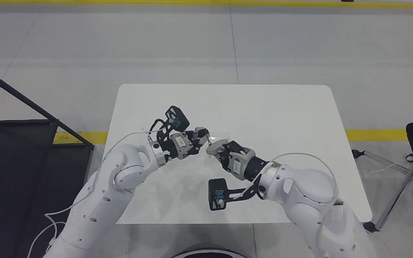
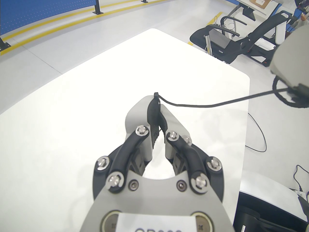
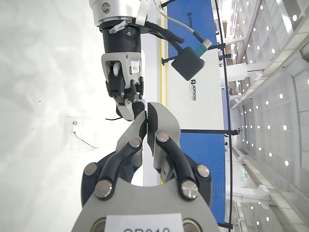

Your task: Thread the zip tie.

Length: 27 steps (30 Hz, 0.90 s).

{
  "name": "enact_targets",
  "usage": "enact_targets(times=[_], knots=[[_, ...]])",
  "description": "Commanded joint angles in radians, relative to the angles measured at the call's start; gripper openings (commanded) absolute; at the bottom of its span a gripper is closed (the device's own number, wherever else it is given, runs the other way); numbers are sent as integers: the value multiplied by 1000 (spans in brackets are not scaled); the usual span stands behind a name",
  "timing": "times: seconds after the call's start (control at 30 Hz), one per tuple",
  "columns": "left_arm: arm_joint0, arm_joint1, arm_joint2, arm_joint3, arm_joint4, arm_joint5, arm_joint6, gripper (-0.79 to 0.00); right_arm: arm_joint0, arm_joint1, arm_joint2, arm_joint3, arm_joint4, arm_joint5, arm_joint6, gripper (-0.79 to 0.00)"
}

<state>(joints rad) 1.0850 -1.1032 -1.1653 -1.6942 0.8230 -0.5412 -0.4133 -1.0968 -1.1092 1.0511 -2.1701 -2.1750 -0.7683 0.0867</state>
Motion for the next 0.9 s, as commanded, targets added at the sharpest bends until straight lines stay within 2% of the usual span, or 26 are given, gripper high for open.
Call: enact_targets(times=[0.0, 0.87], knots=[[0, 0, 0, 0, 0, 0, 0, -785, -7, 1, 5, -3, -6, 18, -4, -785], [4, 0, 0, -2, 1, 5, 5, -785, -27, -5, 3, 9, -21, 132, -24, -785]])
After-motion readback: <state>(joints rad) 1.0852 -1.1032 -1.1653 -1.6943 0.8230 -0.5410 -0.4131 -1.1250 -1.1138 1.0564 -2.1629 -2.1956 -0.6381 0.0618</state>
